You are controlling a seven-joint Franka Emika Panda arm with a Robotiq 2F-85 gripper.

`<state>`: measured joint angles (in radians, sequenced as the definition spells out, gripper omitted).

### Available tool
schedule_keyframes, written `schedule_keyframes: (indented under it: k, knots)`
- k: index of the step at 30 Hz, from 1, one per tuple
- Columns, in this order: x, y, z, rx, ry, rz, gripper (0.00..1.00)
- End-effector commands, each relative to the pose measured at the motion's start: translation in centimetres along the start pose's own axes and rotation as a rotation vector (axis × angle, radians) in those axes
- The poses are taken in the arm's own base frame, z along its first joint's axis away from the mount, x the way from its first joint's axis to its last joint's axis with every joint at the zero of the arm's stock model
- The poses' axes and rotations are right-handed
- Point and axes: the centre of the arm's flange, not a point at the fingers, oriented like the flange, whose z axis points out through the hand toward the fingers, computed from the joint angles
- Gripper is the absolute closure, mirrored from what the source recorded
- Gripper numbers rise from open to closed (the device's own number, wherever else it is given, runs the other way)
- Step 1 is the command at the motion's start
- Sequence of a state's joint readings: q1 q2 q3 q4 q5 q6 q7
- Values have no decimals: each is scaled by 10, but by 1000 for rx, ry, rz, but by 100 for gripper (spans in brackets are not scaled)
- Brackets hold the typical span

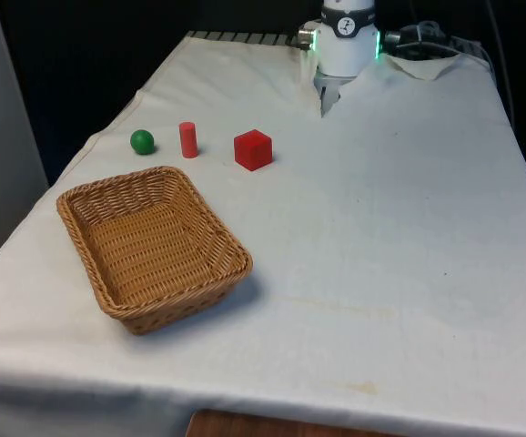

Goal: Pick up the object to the left of the cylinder and place it into the basket.

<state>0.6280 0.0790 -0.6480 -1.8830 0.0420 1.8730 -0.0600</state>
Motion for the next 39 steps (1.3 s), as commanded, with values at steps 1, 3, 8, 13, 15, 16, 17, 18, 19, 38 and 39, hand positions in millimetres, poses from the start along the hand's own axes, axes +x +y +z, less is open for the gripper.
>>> schedule_keyframes:
  k: [1, 3, 8, 13, 15, 16, 17, 18, 19, 38, 39]
  knots:
    - [-4, 1, 0, -11, 21, 4, 0]
    - [-1, 0, 2, -4, 2, -1, 0]
    - [-13, 1, 14, -28, 33, 0, 0]
    - [-20, 2, 27, -35, 31, -2, 0]
    - [-25, 1, 36, -40, 27, -5, 0]
    - [-25, 1, 36, -40, 27, -5, 0]
    - [-20, 1, 35, -31, 13, -8, 0]
    - [-26, 2, 39, -42, 24, -4, 0]
    - [-29, 1, 45, -47, 19, -7, 0]
    - [-62, 3, 103, -84, -14, -14, 0]
    - [-64, 3, 104, -86, -12, -15, 0]
